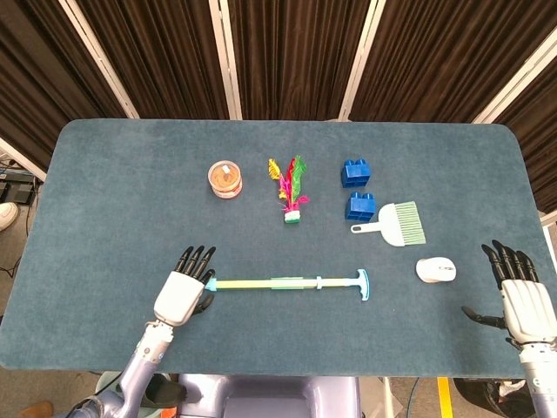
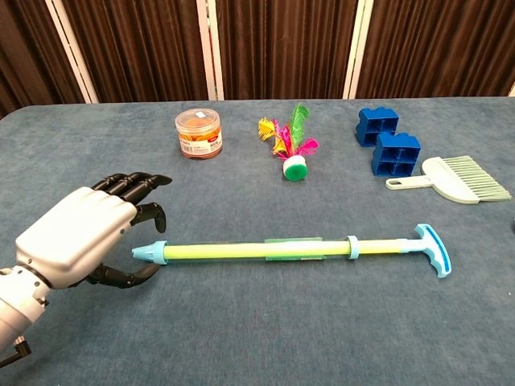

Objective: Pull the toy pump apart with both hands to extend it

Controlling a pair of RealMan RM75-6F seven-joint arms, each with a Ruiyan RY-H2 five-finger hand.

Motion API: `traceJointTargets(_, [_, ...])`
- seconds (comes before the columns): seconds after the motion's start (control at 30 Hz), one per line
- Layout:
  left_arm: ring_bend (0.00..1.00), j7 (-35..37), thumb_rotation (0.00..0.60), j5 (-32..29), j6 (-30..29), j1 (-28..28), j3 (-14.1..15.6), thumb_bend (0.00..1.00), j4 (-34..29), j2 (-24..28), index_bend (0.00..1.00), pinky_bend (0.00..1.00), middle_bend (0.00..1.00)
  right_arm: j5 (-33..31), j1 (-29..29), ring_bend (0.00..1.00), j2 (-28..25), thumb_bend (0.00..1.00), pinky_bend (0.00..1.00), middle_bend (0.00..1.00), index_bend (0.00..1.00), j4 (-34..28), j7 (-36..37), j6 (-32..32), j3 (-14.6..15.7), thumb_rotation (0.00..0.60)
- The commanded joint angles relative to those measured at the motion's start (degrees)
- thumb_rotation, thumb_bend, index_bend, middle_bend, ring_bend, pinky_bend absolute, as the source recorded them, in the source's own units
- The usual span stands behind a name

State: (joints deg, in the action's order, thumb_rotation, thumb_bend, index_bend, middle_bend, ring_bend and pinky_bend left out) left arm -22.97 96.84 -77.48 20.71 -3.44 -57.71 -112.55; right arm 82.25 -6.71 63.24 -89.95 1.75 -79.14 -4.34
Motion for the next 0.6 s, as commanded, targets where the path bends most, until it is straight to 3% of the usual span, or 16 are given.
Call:
traceJointTargets(0.03, [0.05, 0.29, 0.600, -0.58, 1.04, 1.08, -0.20, 0.28, 1.85, -1.18, 0.41, 0.12, 0.04, -0.24, -0.08, 0.00, 0.11, 0.08, 0.00, 0.00, 0.00, 0.17, -0.25, 0.22, -0.02, 0.600])
traceJointTargets(0.6, [0.05, 0.11, 0.600, -3.53, 3.76, 4.44, -1.42, 0.41, 6.33, -5.15, 0.52, 0.12, 0.05, -2.47, -1.14, 0.00, 1.75, 0.10, 0.00, 0.00, 0.00, 1.86, -2.29, 2.58, -0.40, 0.600])
